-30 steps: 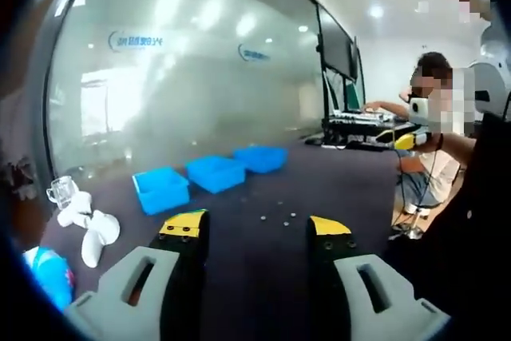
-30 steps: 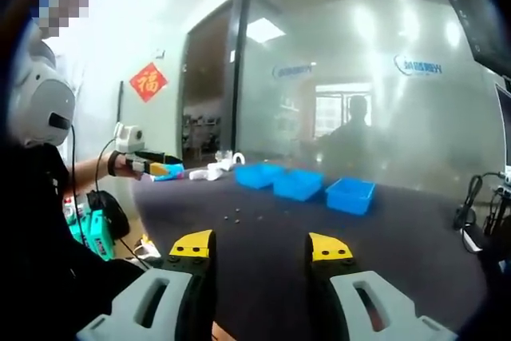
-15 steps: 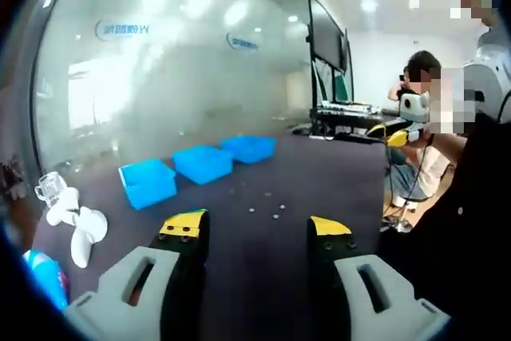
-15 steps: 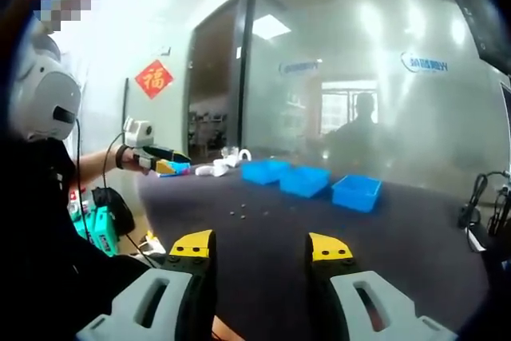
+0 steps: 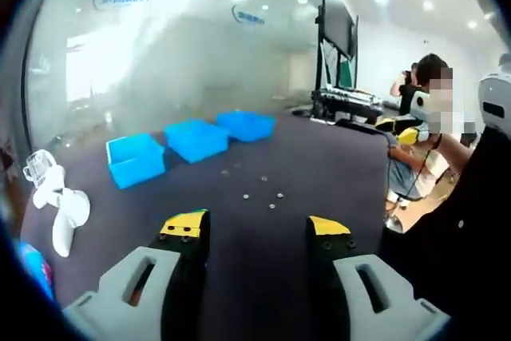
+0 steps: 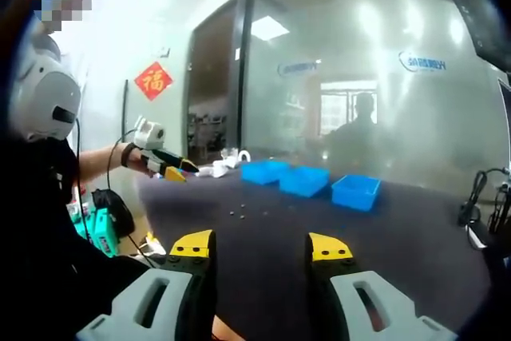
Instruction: Sort the screws, nuts, and washers into the corresponding bins
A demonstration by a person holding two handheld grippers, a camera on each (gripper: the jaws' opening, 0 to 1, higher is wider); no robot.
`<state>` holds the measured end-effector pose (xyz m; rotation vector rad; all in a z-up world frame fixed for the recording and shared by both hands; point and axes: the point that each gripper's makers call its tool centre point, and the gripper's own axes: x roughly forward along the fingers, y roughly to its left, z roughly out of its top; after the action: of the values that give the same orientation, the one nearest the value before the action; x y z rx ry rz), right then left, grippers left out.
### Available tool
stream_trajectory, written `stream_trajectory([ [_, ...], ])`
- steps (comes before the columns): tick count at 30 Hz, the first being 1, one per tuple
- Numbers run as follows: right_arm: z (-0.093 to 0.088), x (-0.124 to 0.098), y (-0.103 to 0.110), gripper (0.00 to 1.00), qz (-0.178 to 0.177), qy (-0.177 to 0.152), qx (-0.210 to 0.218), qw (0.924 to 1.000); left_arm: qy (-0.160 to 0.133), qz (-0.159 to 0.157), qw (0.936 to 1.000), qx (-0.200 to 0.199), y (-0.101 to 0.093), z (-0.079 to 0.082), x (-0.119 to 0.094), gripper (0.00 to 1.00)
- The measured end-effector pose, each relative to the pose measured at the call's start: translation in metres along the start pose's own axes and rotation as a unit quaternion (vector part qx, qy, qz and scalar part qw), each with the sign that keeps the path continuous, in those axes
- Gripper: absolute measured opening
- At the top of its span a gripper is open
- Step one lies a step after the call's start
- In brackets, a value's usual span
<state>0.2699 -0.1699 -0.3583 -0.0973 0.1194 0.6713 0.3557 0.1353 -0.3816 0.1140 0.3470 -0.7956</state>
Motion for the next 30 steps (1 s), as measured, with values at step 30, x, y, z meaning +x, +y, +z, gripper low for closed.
stream_trajectory([
  [30, -0.014, -0.004, -0.01, 0.4, -0.008, -0.004, 0.014, 0.9999, 0.177, -0.04, 0.9828, 0.032, -0.036, -0.012, 0.081, 0.4],
])
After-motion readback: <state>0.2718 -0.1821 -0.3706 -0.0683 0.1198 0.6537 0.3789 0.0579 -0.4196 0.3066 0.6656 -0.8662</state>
